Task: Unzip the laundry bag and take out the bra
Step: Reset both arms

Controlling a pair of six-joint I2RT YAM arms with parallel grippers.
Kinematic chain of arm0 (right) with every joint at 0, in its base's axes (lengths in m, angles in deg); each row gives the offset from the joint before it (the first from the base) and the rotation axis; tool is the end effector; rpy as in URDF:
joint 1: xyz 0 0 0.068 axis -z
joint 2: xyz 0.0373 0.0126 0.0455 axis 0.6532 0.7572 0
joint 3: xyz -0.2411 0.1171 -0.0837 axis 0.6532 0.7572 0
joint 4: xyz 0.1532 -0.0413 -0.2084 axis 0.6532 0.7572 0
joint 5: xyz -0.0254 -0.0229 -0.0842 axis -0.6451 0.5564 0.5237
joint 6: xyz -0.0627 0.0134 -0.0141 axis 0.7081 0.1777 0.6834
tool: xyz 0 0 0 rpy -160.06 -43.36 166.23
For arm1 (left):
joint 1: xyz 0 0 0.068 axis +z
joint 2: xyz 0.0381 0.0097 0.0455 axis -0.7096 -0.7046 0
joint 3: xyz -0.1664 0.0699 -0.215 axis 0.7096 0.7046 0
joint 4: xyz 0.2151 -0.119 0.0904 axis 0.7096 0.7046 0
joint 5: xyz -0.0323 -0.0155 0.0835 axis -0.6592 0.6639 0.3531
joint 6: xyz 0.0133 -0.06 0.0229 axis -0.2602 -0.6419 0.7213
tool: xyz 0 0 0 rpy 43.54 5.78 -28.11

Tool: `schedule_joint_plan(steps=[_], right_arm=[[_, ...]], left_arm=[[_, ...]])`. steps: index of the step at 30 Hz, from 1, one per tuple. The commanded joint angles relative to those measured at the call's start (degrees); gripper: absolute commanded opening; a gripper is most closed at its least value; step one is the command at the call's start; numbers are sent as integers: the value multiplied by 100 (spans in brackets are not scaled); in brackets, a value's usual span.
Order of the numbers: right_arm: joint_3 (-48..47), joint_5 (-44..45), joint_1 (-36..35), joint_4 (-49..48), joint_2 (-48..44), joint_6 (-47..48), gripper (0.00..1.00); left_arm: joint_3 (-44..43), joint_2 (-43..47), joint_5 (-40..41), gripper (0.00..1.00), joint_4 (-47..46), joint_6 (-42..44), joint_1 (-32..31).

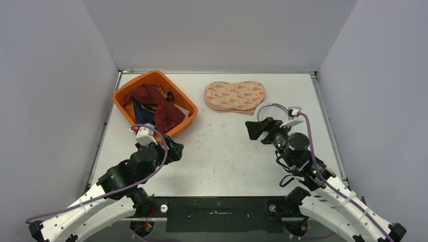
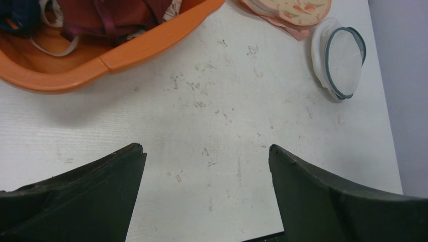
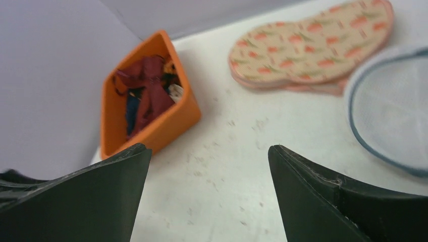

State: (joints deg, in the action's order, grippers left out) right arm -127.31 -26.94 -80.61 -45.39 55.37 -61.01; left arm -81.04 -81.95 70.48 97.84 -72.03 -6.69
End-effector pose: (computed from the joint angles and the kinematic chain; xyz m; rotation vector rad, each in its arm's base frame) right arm 0.1369 0.1028 0.3411 0.0885 1.7164 0.8709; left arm 0.0974 -0.0813 0.2771 -0.2890 2.0314 -0.5632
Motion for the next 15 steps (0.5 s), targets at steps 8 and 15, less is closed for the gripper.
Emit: schedule_joint_plan(steps=[8,15], right_arm=[[1081,1349,-59,453,-1068,-471,90],[1147,2825,-59,703,-1295,-1772,90]], left_arm=[[-1161,-244,762,96,391,1070,38],[-1161,-365,1391,96,336,1336,40]])
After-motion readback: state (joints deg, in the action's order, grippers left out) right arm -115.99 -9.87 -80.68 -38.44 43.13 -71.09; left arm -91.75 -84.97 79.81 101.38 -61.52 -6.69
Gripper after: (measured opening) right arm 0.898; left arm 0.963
